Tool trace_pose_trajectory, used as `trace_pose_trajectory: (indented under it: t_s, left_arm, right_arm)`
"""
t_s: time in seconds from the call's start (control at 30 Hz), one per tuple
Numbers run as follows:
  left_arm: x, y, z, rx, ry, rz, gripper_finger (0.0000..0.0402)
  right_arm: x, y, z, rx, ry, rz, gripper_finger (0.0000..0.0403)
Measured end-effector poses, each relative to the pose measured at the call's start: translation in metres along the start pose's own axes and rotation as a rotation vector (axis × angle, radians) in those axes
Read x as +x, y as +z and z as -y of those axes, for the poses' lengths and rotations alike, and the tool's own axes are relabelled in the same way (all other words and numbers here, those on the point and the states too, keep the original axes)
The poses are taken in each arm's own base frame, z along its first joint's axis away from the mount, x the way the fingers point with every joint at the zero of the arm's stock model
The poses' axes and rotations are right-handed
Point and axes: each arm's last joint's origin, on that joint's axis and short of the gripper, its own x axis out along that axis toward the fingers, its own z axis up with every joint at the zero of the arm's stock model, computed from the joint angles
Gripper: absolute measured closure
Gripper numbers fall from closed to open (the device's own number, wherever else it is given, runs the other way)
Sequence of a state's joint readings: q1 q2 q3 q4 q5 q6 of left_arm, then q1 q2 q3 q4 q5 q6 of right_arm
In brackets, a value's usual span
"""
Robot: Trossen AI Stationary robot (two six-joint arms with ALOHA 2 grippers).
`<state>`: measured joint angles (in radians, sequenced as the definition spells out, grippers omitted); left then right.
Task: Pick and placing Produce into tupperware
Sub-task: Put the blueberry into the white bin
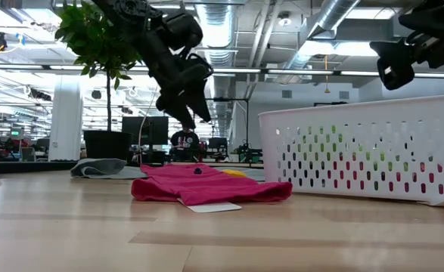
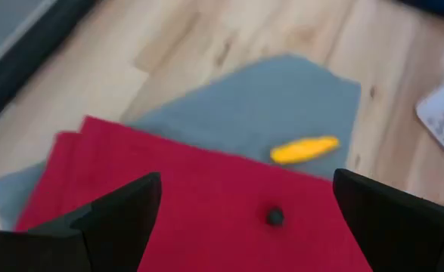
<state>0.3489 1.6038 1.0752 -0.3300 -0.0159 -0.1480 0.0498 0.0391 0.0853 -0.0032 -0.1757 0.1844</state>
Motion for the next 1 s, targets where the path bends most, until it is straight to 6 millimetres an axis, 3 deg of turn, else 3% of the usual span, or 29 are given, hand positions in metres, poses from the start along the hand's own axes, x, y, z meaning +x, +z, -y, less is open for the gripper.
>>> trace_pose_trajectory:
  t_s: [0.63,1.0]
  left_arm:
    - [-0.001,-0.012,0.016,0.13,-0.001,-0.09,0.0022]
    - [0.03,-0.03,0.03,0.198,0.026,-0.201,0.0022]
  right_arm:
    - [0.0,-0.005,0.001,0.01,-0.009,-0.051,0.0138]
    - [0.0,-0.005,0.001,0.01,-0.01,-0.056,0.0138]
